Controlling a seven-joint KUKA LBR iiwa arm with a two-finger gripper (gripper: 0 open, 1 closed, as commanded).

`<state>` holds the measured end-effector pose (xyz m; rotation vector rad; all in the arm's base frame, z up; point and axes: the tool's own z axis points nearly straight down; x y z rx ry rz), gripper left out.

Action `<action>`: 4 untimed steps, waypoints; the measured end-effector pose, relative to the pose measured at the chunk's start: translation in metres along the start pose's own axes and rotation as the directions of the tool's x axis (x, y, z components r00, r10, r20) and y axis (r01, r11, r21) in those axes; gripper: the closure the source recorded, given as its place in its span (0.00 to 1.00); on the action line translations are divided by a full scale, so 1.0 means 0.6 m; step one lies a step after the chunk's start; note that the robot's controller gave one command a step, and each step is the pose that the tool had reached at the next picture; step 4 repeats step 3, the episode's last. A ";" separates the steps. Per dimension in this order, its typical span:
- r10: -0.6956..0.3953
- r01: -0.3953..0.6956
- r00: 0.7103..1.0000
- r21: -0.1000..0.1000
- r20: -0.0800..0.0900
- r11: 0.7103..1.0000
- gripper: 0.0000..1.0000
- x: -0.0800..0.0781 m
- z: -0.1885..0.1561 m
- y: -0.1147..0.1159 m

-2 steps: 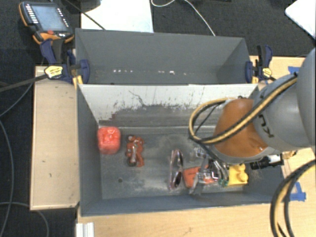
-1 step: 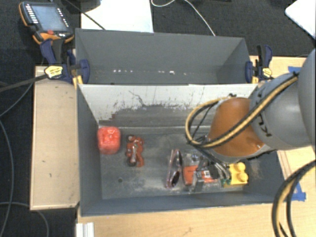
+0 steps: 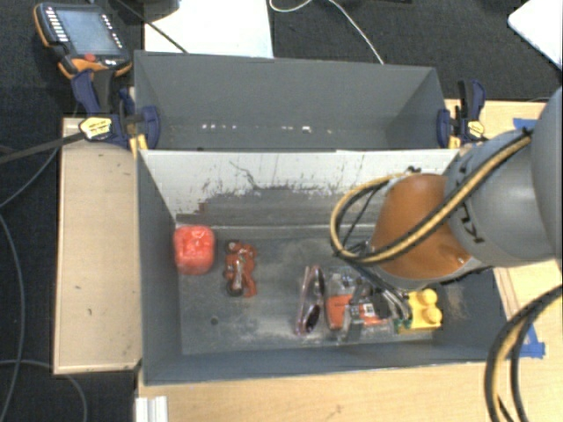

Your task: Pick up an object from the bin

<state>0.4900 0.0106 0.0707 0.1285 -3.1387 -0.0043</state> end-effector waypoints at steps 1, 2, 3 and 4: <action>-0.006 0.006 1.000 -0.001 -0.006 1.000 1.00 0.002 -0.159 -0.008; 0.021 -0.021 1.000 0.000 0.007 1.000 1.00 -0.008 -0.092 -0.007; 0.030 -0.030 1.000 -0.001 -0.007 1.000 1.00 -0.005 -0.166 -0.003; 0.030 -0.030 1.000 -0.001 -0.007 1.000 1.00 -0.005 -0.166 -0.003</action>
Offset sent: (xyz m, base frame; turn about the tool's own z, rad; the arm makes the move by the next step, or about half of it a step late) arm 0.0044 -0.0036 0.0259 0.0333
